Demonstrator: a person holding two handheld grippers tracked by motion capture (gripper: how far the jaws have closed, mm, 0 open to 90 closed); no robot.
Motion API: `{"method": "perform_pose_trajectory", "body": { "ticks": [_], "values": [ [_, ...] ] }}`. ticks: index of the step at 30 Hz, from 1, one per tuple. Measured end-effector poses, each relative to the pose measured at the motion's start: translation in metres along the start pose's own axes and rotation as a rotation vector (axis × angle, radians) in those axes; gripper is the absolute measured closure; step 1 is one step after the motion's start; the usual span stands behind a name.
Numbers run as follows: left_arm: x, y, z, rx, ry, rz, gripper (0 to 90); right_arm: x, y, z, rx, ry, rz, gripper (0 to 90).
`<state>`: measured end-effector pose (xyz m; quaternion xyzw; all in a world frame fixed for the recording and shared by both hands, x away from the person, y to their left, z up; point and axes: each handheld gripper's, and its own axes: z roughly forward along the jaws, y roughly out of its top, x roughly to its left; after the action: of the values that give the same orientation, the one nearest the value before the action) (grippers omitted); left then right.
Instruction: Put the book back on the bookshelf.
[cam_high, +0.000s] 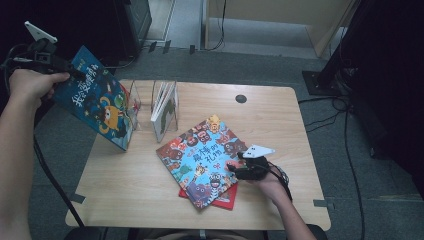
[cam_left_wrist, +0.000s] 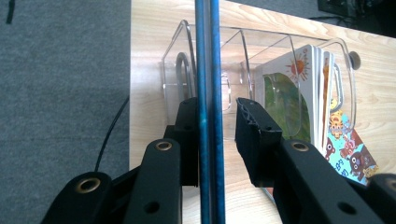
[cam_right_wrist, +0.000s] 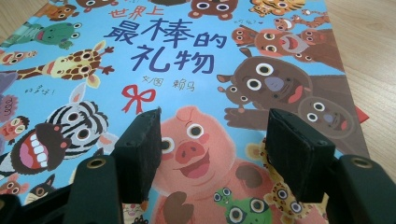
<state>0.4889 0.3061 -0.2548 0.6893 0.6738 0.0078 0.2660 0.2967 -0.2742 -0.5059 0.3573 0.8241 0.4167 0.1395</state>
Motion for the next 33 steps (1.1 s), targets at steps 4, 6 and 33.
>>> {"method": "perform_pose_trajectory", "body": {
  "ticks": [4,6,33],
  "values": [
    [0.001,0.0,-0.001,-0.005,0.011,0.0,66.9,0.0,0.0,0.0,-0.001,-0.001,0.0,36.6],
    [0.001,-0.001,-0.002,-0.012,0.01,0.004,64.9,-0.001,0.0,0.0,0.001,-0.001,0.0,36.7],
    [-0.035,-0.035,-0.062,-0.156,0.021,0.15,48.4,-0.009,0.006,0.0,0.035,0.001,0.004,37.1]
  ]
}}
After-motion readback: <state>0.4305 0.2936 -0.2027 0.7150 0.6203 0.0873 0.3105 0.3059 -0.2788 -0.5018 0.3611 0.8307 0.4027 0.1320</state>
